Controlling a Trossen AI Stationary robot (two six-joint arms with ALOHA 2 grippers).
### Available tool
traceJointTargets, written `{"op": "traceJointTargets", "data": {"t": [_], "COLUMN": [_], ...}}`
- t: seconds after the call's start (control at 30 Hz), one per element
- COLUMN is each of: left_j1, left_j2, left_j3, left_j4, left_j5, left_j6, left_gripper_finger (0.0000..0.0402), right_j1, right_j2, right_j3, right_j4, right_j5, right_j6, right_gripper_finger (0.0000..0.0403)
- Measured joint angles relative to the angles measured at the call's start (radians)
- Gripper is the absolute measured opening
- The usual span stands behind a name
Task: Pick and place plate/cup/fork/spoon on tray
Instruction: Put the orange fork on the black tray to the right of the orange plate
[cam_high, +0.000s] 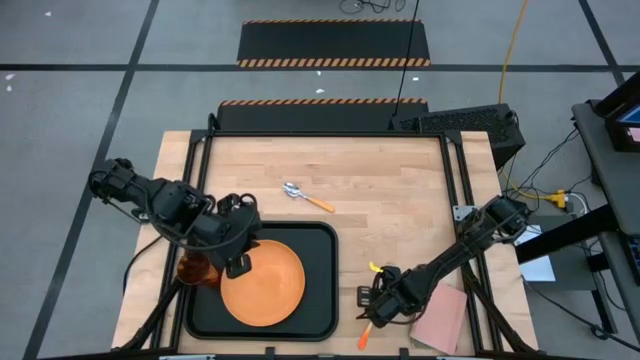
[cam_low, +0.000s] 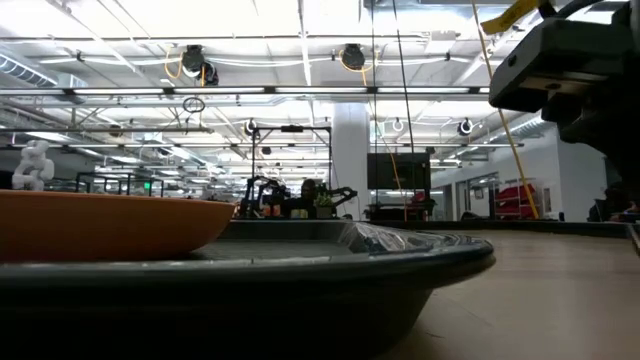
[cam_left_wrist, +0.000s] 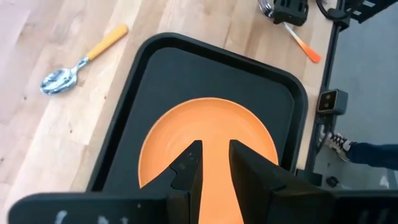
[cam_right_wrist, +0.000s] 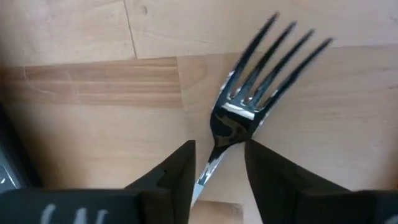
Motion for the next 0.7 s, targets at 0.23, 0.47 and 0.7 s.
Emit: {"op": "traceJointTargets", "data": {"t": [0.23,0.47,0.7], "left_j1": [0.03,0.059,0.091], "left_j2": [0.0,0.0,0.0], "left_j3": [0.0,0.0,0.0], "left_j4": [0.0,-0.001,-0.002], "left_j5": [0.001,0.001,0.032], "left_j6": [0.07,0.151,0.197], "left_gripper_finger": [0.0081,0.0081,0.0081], "right_j1": [-0.003,-0.033,-0.082], "right_j2": [0.0,0.0,0.0], "right_j3": [0.0,0.0,0.0], "right_j4": [-0.013,-0.021,-0.021], "right_j5": [-0.032,-0.01,-0.01], "right_j6": [-0.001,-0.088,-0.185], "right_gripper_finger": [0.009,0.0076,0.0086]}}
